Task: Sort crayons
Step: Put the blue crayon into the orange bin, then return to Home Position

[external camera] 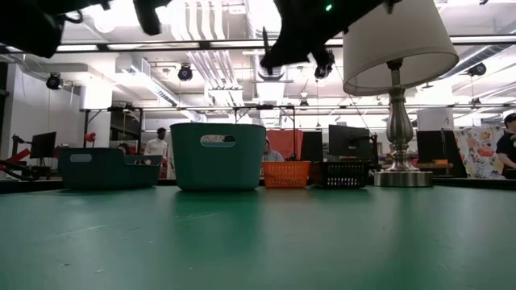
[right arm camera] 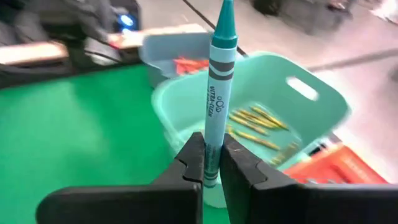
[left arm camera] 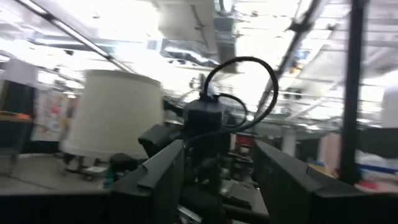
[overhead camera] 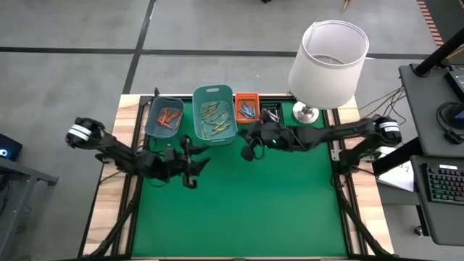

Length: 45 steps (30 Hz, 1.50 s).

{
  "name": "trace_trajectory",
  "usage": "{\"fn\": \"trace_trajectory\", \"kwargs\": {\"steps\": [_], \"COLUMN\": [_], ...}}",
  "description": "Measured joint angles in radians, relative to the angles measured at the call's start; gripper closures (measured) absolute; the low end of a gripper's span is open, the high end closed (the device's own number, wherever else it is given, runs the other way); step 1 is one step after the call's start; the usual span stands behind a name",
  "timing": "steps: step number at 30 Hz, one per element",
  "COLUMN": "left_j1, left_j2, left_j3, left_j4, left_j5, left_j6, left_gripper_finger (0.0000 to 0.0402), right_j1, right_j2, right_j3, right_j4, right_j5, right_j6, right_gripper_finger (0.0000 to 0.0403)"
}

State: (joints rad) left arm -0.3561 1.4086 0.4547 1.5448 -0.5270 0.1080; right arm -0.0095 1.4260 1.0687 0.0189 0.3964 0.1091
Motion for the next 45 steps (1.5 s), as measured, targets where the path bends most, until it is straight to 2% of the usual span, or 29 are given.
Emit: {"fn": "trace_trajectory", "kwargs": {"steps": [5, 12, 18, 24, 28, 35, 42, 45], "left_j1": [0.001, 0.001, 0.0, 0.0, 0.0, 0.0, 0.0, 0.0], "left_j2": [-0.123, -0.227, -0.257, -0.259, -0.259, -0.262, -0.279, -0.271], "left_j3": [-0.088, -0.179, -0.207, -0.207, -0.207, -0.207, -0.207, -0.201], "left_j4": [-0.004, -0.008, -0.008, -0.027, -0.028, -0.041, -0.045, -0.07], "left_j5": [-0.084, -0.094, -0.099, -0.15, -0.156, -0.199, -0.194, -0.14], "left_j6": [0.032, 0.041, 0.041, 0.061, 0.064, 0.091, 0.059, -0.011], "left_gripper_finger": [0.0235, 0.0238, 0.0238, 0.0238, 0.0238, 0.0238, 0.0238, 0.0241], "right_j1": [-0.13, -0.286, -0.35, -0.379, -0.391, -0.375, -0.268, -0.207], "right_j2": [0.088, 0.226, 0.321, 0.368, 0.375, 0.357, 0.297, 0.272], "right_j3": [0.121, 0.234, 0.29, 0.314, 0.315, 0.315, 0.309, 0.307], "right_j4": [-0.143, -0.289, -0.381, -0.379, -0.382, -0.382, -0.376, -0.353], "right_j5": [-0.001, -0.001, -0.001, 0.0, 0.0, -0.008, -0.012, -0.011], "right_j6": [0.011, 0.068, 0.119, 0.142, 0.142, 0.111, 0.024, -0.023], "right_gripper_finger": [0.0385, 0.0385, 0.0376, 0.0343, 0.0327, 0.0324, 0.033, 0.0334]}}
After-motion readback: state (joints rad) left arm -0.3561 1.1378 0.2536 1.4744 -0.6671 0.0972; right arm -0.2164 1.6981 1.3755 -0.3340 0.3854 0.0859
